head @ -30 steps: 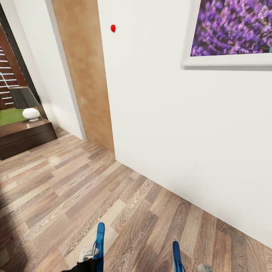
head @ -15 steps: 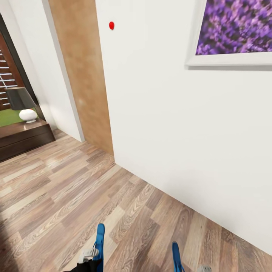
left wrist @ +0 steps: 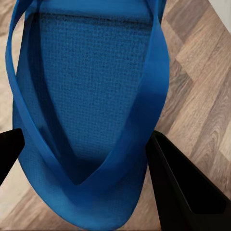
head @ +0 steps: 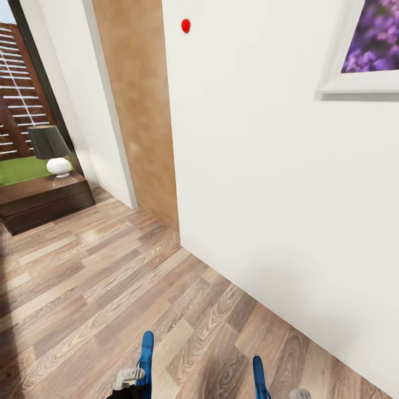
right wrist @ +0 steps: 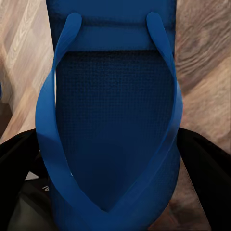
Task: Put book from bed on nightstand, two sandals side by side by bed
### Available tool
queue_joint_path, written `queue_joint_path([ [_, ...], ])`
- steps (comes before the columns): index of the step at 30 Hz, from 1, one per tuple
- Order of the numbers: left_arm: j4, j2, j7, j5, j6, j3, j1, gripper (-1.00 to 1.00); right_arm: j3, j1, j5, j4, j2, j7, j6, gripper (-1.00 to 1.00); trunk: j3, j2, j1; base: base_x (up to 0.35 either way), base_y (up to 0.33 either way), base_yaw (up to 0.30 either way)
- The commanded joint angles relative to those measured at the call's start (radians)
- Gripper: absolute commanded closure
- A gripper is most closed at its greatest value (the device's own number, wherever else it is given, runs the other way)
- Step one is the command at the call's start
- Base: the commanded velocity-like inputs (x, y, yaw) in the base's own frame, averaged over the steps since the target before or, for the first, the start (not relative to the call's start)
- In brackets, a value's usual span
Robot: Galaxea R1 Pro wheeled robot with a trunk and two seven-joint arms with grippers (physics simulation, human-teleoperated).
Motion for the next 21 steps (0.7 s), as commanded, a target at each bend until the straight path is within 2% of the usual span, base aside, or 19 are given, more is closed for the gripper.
queue_joint_path([
  [1,0.001,0.000,-0.005,0.000,0.000,0.005,-0.001,1.00,-0.002,0.000,-0.007,0.000,0.000,0.004,0.005,1.00,-0.002,0.000,0.000,0.310,0.000,0.251],
  [7,0.002,0.000,-0.005,0.004,-0.001,0.005,-0.001,1.00,-0.002,0.000,-0.007,0.000,0.000,0.005,0.005,1.00,-0.007,0.000,0.000,0.192,0.000,0.251],
  [21,0.001,-0.001,-0.005,0.005,-0.001,0.005,-0.001,1.00,-0.002,0.000,-0.007,0.000,0.000,0.004,0.003,1.00,-0.019,0.000,0.000,0.010,0.000,0.251],
])
